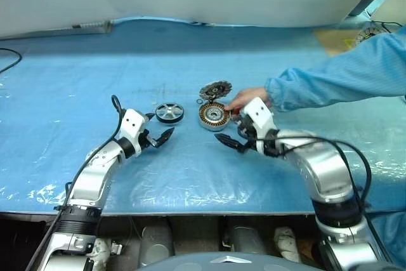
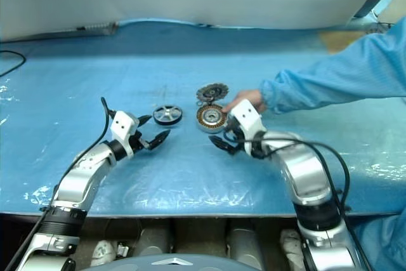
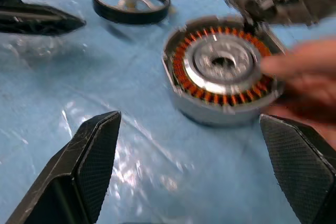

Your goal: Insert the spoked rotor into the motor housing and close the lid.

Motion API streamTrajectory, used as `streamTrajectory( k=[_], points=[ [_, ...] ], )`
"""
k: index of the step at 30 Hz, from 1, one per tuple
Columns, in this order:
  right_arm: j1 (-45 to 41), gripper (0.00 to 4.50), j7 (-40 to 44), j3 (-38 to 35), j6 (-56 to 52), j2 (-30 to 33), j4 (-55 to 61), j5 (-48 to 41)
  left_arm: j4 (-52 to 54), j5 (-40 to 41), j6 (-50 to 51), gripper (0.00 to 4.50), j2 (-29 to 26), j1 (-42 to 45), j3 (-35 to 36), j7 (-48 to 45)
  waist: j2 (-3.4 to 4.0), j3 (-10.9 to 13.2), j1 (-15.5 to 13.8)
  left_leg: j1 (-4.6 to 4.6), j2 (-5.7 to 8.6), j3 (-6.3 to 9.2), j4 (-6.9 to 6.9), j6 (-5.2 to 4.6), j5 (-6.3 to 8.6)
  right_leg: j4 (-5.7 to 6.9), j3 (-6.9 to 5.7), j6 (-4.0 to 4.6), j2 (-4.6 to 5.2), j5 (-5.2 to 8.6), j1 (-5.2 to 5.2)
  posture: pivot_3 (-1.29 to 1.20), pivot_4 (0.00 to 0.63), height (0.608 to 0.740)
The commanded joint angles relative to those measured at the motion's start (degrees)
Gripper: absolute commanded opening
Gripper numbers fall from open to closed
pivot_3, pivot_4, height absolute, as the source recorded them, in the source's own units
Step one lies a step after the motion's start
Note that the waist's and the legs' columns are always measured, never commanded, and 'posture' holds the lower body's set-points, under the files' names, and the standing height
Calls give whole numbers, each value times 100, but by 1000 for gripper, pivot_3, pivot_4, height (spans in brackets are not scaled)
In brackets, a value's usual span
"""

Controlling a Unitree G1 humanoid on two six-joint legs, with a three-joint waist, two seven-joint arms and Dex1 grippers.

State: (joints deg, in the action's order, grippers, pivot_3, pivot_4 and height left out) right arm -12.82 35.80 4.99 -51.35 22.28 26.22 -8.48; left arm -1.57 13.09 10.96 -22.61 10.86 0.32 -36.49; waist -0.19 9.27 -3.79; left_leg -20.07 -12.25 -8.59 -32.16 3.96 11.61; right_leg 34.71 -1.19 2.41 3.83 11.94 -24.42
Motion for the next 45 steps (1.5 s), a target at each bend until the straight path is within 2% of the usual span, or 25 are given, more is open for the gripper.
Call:
streamTrajectory(
  k=[1,4,8,10,31,38,42,45],
  points=[
    [404,4478,-450,-213,965,-181,184,100,232,71,30,4500,-84,113,76,-50,0,0,8,2,-1,0,-1,0,0,0,0,-1,0,1,1,0,150,740],
    [579,4478,-726,-218,1286,-337,95,105,242,64,82,4500,-97,166,65,-74,0,0,19,2,0,-1,-1,-1,1,1,1,-39,0,23,0,0,150,740],
    [605,4478,-909,-119,1454,-400,-19,99,287,65,144,4500,-107,191,68,-85,0,0,13,1,2,0,-1,-1,1,-2,1,-38,0,22,0,0,150,740],
    [600,4478,-945,-76,1494,-397,-45,85,306,65,160,4500,-113,187,71,-87,0,0,9,-1,3,1,3,-1,0,-4,1,-9,0,6,0,0,150,740],
    [508,4478,-824,-34,1393,-203,-11,-95,332,69,170,4500,-101,111,82,-88,0,0,4,-3,4,2,7,-1,1,-5,0,-9,0,8,0,0,150,740],
    [148,4478,139,353,1418,681,59,-190,351,73,214,4500,-132,153,86,-97,0,0,4,-3,4,3,6,-1,1,-4,0,-9,0,7,0,0,150,740],
    [-349,4478,950,977,1511,1369,112,-30,318,71,200,4500,-127,173,77,-105,1,0,5,-3,3,3,5,-2,1,-3,0,-8,0,7,0,0,150,740],
    [-745,4478,1309,1392,1633,1620,-27,123,289,62,181,4500,-110,177,65,-100,0,0,2,-2,1,3,2,-2,1,-1,0,-7,-1,7,1,0,150,740]
  ],
)
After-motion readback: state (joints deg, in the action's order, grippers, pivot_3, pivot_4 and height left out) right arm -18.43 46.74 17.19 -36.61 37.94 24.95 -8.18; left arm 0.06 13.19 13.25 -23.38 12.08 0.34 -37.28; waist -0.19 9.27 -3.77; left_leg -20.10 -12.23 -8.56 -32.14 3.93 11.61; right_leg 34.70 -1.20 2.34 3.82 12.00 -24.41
